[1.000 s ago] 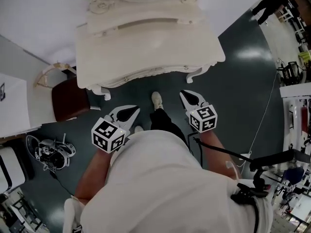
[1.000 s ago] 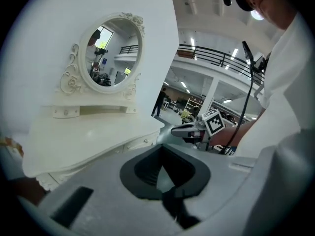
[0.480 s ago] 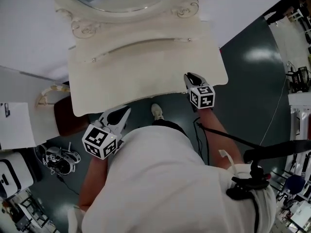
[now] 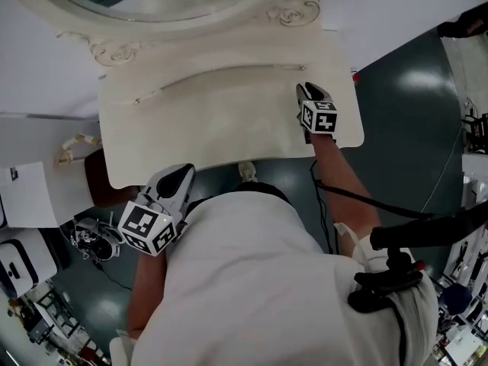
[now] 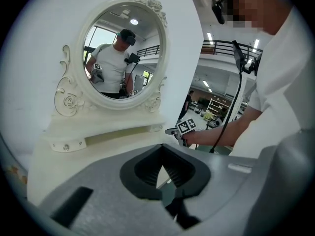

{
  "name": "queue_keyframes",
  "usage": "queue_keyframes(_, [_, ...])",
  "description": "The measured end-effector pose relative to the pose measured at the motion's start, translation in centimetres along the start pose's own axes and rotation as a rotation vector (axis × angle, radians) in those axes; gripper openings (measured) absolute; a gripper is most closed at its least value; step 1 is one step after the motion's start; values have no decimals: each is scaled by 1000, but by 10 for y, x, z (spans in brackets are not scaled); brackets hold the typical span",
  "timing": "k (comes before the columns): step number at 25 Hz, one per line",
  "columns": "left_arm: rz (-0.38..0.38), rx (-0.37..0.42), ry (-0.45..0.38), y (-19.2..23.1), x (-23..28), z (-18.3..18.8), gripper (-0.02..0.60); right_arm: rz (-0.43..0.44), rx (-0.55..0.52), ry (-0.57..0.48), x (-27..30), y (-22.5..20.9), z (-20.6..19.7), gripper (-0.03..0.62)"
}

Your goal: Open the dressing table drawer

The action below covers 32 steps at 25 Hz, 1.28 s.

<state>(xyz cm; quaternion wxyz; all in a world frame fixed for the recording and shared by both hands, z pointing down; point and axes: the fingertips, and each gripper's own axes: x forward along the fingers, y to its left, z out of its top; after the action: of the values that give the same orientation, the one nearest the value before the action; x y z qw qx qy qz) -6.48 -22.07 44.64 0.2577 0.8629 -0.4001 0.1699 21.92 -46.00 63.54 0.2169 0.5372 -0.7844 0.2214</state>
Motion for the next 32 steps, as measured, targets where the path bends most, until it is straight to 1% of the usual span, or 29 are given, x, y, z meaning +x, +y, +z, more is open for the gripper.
queue_keyframes(4, [24, -10, 29, 12, 3, 2, 2, -19, 29, 1, 32, -13, 11, 117])
queue_keyframes(8, [46, -10, 26, 23, 10, 9, 0, -36, 36, 5, 54, -24, 20, 124])
queue_keyframes(11, [58, -9, 28, 26, 11, 12, 1, -34, 38, 3, 63, -27, 23, 126])
queue_keyframes(13, [67, -10, 31, 29, 10, 12, 2, -33, 35, 4, 66, -27, 24, 123])
queue_keyframes(15, [75, -15, 33, 33, 9, 11, 2, -34, 29, 4, 68, -26, 24, 100])
queue_keyframes(18, [77, -18, 31, 34, 9, 12, 2, -35, 19, 4, 68, -25, 24, 95])
queue_keyframes(32, [37, 2, 37, 28, 14, 15, 2, -35, 10, 24, 53, -21, 10, 94])
